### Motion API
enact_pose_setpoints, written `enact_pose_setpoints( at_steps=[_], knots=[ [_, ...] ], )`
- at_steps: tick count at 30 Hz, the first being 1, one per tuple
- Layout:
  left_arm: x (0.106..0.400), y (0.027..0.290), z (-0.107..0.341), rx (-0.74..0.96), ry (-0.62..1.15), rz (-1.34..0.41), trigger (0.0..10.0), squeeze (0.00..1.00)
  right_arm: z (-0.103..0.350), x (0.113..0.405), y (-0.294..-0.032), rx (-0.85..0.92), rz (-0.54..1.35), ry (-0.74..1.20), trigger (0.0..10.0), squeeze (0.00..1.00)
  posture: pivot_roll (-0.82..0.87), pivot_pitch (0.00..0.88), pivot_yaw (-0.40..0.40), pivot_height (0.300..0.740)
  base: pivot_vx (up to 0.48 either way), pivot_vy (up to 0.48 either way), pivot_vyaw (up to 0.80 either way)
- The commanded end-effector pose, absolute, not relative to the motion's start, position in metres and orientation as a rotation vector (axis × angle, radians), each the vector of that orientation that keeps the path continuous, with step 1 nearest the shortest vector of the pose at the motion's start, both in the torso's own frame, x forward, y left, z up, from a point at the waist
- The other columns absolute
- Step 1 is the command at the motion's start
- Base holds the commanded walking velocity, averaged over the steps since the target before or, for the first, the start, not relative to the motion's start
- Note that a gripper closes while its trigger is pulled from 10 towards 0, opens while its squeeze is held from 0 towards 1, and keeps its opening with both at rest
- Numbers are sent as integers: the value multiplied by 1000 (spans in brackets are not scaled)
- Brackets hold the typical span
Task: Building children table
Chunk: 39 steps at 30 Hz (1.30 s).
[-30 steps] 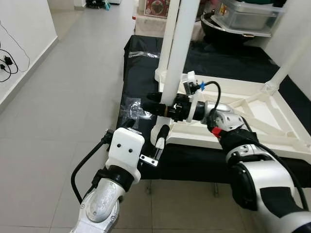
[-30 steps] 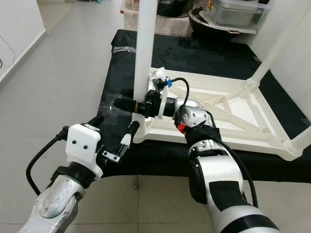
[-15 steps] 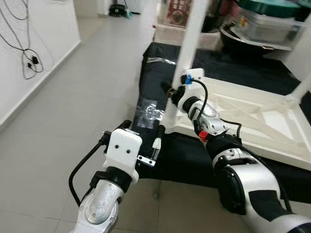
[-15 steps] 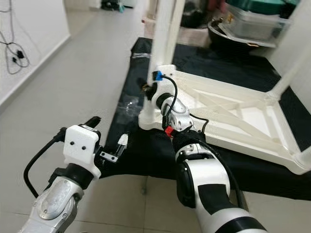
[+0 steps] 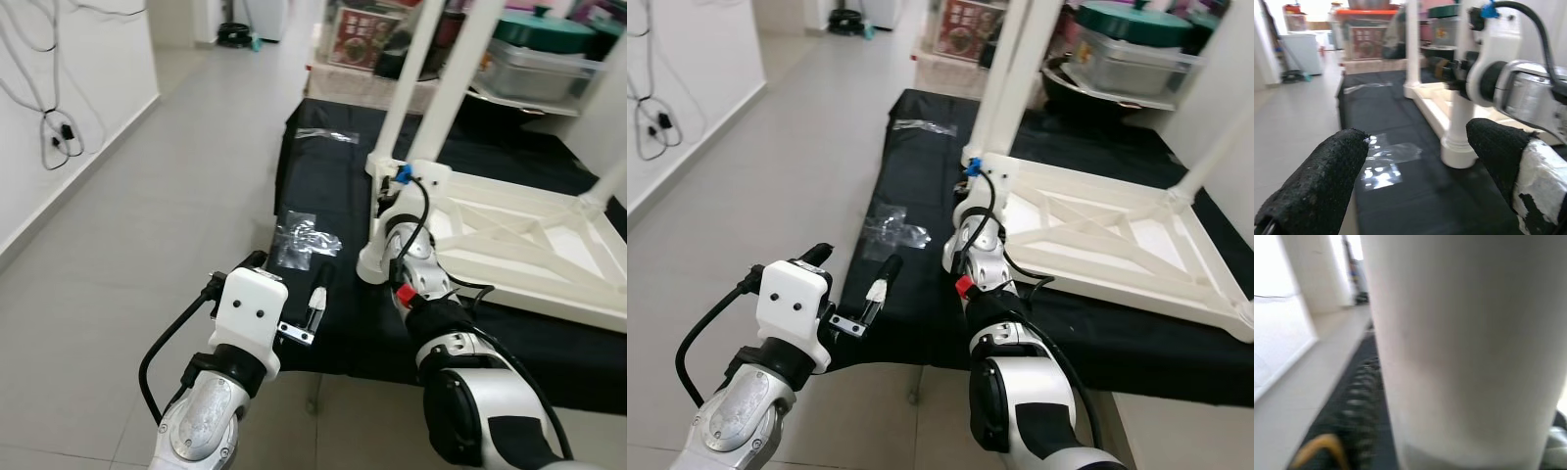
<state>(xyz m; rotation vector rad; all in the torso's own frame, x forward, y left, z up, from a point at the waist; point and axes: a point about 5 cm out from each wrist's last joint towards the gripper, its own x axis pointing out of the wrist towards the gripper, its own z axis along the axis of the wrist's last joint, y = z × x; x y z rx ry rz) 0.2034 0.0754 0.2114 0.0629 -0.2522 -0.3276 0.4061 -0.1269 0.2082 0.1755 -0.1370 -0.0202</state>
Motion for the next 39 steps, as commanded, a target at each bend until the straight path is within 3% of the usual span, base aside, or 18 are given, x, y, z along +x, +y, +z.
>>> enact_pose_setpoints(
  at_steps=[1, 2, 3, 5, 6, 7, 9, 11, 14, 16, 19, 27, 28, 32, 36, 38, 39],
  knots=[
    [202, 75, 211, 65, -245, -328, 10000, 0, 223, 409, -127, 156, 23, -194, 10000, 1000, 139, 107, -129, 740, 0, 0, 0],
    [202, 75, 211, 65, -245, -329, 10000, 0, 225, 410, -124, 206, 139, -176, 10000, 0, 136, 106, -130, 740, 0, 0, 0],
    [202, 75, 211, 65, -245, -329, 10000, 0, 225, 410, -124, 206, 139, -176, 10000, 0, 136, 106, -130, 740, 0, 0, 0],
    [202, 75, 211, 62, -248, -333, 10000, 0, 226, 404, -113, 289, 577, -134, 10000, 0, 131, 108, -127, 740, 0, 0, 0],
    [202, 75, 211, 62, -248, -333, 10000, 0, 226, 404, -113, 289, 577, -134, 10000, 0, 131, 108, -127, 740, 0, 0, 0],
    [202, 74, 211, 61, -249, -334, 10000, 0, 226, 398, -110, 314, 724, -127, 10000, 0, 135, 108, -130, 740, 0, 0, 0],
    [202, 74, 211, 61, -249, -334, 10000, 0, 226, 398, -110, 314, 724, -127, 10000, 0, 135, 108, -130, 740, 0, 0, 0],
    [203, 75, 212, 62, -252, -331, 10000, 0, 217, 381, -107, 253, 1086, -53, 10000, 0, 138, 111, -129, 740, 0, 0, 0],
    [203, 75, 212, 62, -252, -331, 10000, 0, 217, 381, -107, 253, 1086, -53, 10000, 0, 138, 111, -129, 740, 0, 0, 0],
    [203, 76, 213, 63, -256, -327, 10000, 0, 207, 370, -104, 193, 1330, 40, 10000, 0, 146, 112, -132, 740, 0, 0, 0],
    [203, 77, 214, 65, -259, -323, 10000, 0, 205, 369, -97, 177, 1424, 95, 10000, 0, 146, 115, -130, 740, 0, 0, 0],
    [203, 76, 214, 67, -256, -324, 10000, 0, 203, 372, -89, 122, 1428, 123, 10000, 0, 150, 114, -134, 740, 0, 0, 0],
    [203, 76, 214, 66, -255, -324, 10000, 0, 208, 379, -88, 107, 1323, 78, 0, 0, 150, 119, -138, 740, 0, 0, 0],
    [203, 76, 213, 65, -252, -326, 10000, 0, 219, 393, -98, 167, 1047, -20, 0, 0, 145, 120, -133, 740, 0, 0, 0],
    [203, 76, 213, 65, -251, -327, 10000, 0, 219, 396, -103, 179, 963, -43, 0, 0, 145, 120, -131, 740, 0, 0, 0],
    [203, 76, 213, 66, -250, -331, 10000, 0, 206, 405, -121, 175, 596, -35, 0, 0, 141, 121, -128, 740, 0, 0, 0],
    [203, 76, 213, 66, -250, -331, 10000, 0, 206, 405, -121, 175, 596, -35, 0, 0, 141, 121, -128, 740, 0, 0, 0]
  ],
)
